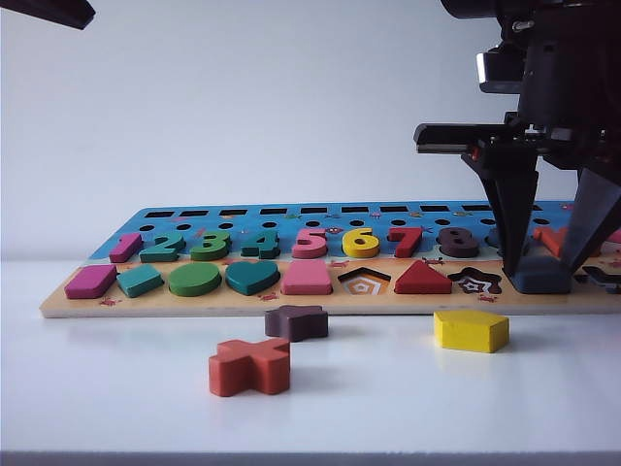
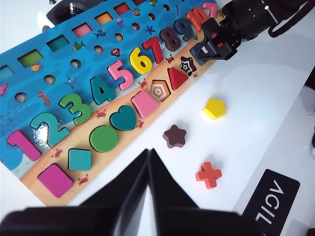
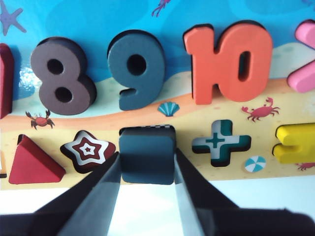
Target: Insert the cube into the slot.
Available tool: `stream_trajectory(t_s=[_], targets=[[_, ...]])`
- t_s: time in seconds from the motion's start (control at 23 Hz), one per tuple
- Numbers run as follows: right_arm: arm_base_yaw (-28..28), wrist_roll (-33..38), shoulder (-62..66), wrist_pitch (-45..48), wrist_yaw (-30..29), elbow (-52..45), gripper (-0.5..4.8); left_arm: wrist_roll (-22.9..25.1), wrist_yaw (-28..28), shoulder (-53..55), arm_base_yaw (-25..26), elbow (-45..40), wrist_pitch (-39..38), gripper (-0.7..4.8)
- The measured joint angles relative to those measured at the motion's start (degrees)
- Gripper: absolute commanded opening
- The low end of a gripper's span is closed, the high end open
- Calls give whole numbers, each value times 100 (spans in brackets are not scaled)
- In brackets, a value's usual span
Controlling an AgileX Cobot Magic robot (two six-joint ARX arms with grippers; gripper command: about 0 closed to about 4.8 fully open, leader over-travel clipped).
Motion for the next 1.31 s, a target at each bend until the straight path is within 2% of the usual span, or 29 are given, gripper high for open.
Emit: stream_trajectory(t_s=[1.05, 1.13, 1.31], targets=[[0, -127, 9, 50, 20, -11, 28, 0, 0, -2, 0, 0, 2, 10], [0, -127, 9, 50, 20, -11, 40, 0, 0, -2, 0, 0, 2, 10], [0, -160, 9, 50, 20, -11, 115, 0, 0, -2, 0, 0, 2, 10]])
